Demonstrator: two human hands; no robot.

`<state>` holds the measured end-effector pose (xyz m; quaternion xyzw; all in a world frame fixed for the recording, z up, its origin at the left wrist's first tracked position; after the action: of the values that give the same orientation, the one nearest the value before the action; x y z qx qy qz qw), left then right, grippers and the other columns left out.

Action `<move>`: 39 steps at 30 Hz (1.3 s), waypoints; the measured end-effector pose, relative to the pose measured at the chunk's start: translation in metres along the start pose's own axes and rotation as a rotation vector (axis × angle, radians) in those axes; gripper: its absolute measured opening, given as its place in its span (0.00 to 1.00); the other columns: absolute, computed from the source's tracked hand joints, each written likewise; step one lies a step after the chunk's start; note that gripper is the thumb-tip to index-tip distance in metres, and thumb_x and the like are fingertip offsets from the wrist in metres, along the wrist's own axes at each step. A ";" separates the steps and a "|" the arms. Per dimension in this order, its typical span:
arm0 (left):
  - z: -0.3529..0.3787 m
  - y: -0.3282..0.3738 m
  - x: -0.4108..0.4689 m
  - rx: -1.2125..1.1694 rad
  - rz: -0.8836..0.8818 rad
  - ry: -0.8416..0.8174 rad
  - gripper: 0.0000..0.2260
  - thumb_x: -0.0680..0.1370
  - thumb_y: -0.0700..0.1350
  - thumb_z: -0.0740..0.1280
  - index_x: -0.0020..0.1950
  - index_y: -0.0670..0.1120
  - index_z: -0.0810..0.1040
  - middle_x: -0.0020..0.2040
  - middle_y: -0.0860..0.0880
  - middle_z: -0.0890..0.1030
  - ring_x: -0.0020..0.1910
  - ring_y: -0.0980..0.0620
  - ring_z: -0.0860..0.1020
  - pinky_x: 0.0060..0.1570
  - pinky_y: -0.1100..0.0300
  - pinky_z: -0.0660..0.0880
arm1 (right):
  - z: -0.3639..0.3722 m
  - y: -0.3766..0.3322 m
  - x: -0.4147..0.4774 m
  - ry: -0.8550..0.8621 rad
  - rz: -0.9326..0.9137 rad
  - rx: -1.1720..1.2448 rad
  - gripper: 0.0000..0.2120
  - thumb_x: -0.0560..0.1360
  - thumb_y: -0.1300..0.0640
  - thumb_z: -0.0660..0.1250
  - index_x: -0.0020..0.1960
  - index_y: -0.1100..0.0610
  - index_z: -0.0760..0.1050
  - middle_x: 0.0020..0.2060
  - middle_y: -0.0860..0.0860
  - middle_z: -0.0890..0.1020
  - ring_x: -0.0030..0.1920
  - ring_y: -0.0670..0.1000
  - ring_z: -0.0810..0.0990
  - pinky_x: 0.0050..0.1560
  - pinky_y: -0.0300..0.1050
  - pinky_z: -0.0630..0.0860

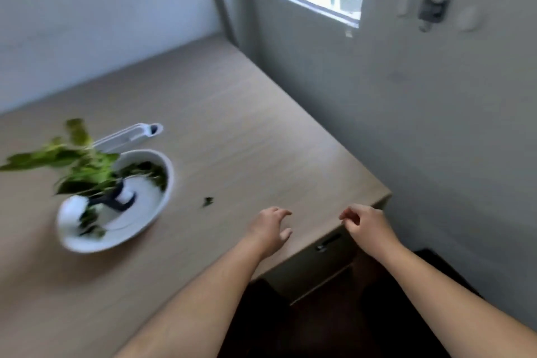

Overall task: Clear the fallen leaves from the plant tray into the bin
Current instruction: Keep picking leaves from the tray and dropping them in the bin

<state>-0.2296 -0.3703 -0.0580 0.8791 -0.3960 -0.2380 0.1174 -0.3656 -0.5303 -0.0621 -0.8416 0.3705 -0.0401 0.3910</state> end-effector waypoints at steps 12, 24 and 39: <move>-0.142 -0.288 -0.119 -0.018 -0.421 0.341 0.17 0.73 0.50 0.67 0.61 0.52 0.74 0.60 0.49 0.73 0.63 0.48 0.71 0.61 0.54 0.71 | 0.191 -0.253 0.042 -0.286 -0.379 -0.257 0.13 0.72 0.60 0.66 0.54 0.51 0.80 0.50 0.51 0.82 0.54 0.52 0.79 0.54 0.44 0.75; -0.166 -0.430 -0.139 0.250 -0.328 -0.012 0.15 0.73 0.47 0.68 0.59 0.54 0.78 0.61 0.53 0.79 0.59 0.50 0.76 0.57 0.56 0.72 | 0.255 -0.267 0.062 -0.192 -0.349 -0.484 0.10 0.73 0.64 0.61 0.44 0.58 0.81 0.44 0.55 0.81 0.47 0.57 0.78 0.43 0.44 0.71; -0.163 -0.399 -0.123 0.315 -0.237 -0.084 0.27 0.63 0.57 0.76 0.59 0.53 0.76 0.58 0.51 0.77 0.58 0.49 0.74 0.55 0.56 0.69 | 0.230 -0.314 0.084 -0.032 -0.381 -0.261 0.09 0.67 0.66 0.66 0.38 0.55 0.81 0.35 0.48 0.77 0.40 0.54 0.75 0.41 0.42 0.68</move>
<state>0.0388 -0.0118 -0.0351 0.9164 -0.3264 -0.2218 -0.0670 -0.0366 -0.3094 -0.0238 -0.9403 0.2005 -0.0518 0.2701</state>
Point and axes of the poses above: each hand's wrist, its own x-axis towards the middle knuckle, its own z-axis out of the palm, y = z × x, the point moved 10 cm from there along x, towards the middle knuckle
